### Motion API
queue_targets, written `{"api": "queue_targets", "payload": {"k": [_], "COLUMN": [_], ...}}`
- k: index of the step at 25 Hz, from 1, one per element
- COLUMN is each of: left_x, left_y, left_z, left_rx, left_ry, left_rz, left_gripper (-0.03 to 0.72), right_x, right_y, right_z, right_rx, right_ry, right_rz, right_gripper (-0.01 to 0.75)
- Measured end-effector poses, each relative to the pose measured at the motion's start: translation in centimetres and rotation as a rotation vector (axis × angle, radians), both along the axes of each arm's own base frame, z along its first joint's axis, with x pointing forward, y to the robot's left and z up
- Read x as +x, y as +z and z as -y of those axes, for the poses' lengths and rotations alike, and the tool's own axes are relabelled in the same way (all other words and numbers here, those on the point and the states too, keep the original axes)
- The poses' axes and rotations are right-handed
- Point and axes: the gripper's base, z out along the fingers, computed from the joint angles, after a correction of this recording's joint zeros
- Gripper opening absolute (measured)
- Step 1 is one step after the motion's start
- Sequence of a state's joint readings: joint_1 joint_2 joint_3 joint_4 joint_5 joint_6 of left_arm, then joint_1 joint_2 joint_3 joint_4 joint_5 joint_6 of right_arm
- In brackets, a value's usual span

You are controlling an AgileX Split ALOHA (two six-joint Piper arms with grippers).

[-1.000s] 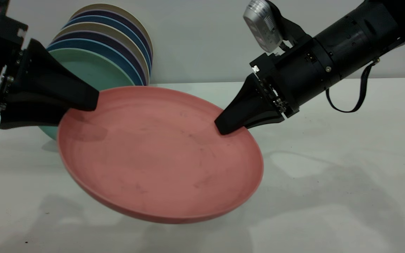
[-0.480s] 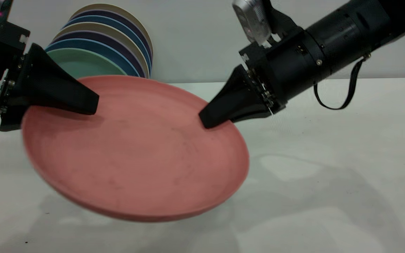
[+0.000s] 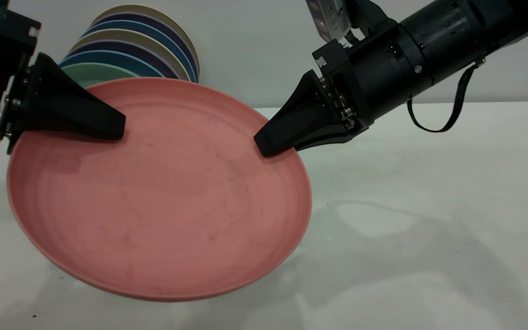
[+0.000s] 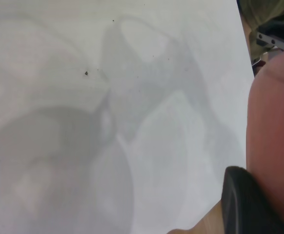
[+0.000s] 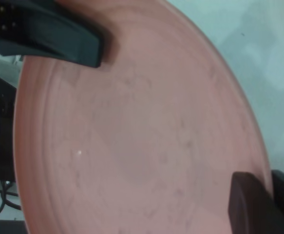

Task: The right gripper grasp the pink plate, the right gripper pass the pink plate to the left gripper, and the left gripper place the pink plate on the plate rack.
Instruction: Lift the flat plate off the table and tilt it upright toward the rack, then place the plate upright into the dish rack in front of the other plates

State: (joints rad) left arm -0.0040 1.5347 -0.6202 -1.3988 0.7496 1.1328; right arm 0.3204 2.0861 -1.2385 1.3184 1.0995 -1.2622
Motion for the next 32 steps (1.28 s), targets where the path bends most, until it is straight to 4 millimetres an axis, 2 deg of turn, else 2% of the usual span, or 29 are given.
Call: {"api": "queue_targets", "payload": {"k": [4,7,12,17,20,23,27,32], "left_x": [0.0,-0.1,-0.4,-0.4,-0.3,-0.1,0.2,-0.1], "left_y": [0.0,0.1,0.0,-0.4,-0.8,-1.1,-1.5,-1.5], "left_z": [0.0,0.2,0.1,-0.2,-0.5,-0.9,-1.5,-2.2], "left_rx": [0.0,-0.024,-0.004,0.061,0.122,0.171,0.248,0.38], "left_ry": [-0.001,-0.012,-0.045,-0.056,-0.052,-0.023,0.01,-0.076], "left_rz": [0.0,-0.005,-0.013,-0.019,-0.01,-0.006,0.014,0.026], "left_gripper": [0.137,0.133,0.094,0.094,0.094,0.094,0.094,0.093], "right_x": [0.0,0.0,0.0,0.5,0.7,0.8,0.9,1.5], "right_y": [0.1,0.3,0.4,0.6,0.6,0.6,0.2,-1.2], "right_z": [0.0,-0.4,-0.5,-0.3,0.1,0.3,0.9,3.8], "right_rx": [0.003,0.027,0.035,0.057,0.061,0.06,0.003,-0.168], "right_ry": [-0.002,-0.012,-0.018,-0.066,-0.081,-0.086,-0.065,-0.052], "right_rz": [0.0,-0.01,-0.012,-0.012,-0.011,-0.01,0.015,0.05], "right_gripper": [0.06,0.137,0.366,0.61,0.694,0.714,0.698,0.633]}}
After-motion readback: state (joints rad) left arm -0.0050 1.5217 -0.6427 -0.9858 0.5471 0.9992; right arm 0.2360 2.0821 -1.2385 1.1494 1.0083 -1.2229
